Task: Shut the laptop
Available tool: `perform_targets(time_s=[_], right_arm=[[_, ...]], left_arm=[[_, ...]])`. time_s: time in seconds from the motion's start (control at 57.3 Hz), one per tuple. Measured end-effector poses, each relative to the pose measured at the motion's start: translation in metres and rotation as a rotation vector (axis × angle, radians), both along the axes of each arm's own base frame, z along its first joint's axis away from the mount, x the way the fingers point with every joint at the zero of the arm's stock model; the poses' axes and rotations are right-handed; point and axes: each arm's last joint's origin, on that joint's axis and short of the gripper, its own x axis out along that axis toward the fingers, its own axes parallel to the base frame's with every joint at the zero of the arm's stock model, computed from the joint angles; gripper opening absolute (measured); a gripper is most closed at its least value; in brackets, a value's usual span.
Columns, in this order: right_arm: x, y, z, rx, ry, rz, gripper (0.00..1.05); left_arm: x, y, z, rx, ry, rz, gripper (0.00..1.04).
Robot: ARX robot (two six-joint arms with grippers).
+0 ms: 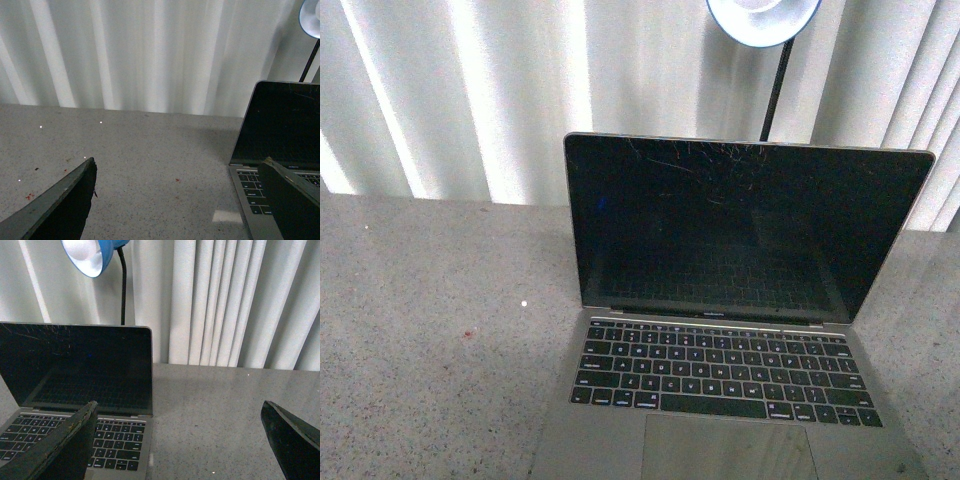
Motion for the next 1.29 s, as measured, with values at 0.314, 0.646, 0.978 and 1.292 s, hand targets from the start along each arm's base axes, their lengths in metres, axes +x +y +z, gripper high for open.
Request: perform_targets(time_s=[0.314,0.646,0.978,1.292], right_arm=[[0.0000,0.0000,0.0000,0.000,0.000,0.000,0.97],[0.0000,0.0000,0.0000,0.000,0.000,0.000,0.97],[0.0000,0.0000,0.0000,0.000,0.000,0.000,0.97],[0.0001,0.0000,0.0003,-0.006,-0.006,-0.018,0.97]], left_arm=[[0.0000,0.0000,0.0000,0.000,0.000,0.000,0.98],[0.0000,0.0000,0.0000,0.000,0.000,0.000,0.98],[0.0000,0.0000,0.0000,0.000,0.000,0.000,0.98],[0.0000,0.0000,-0.0001,0.000,0.001,0.001,0.98]])
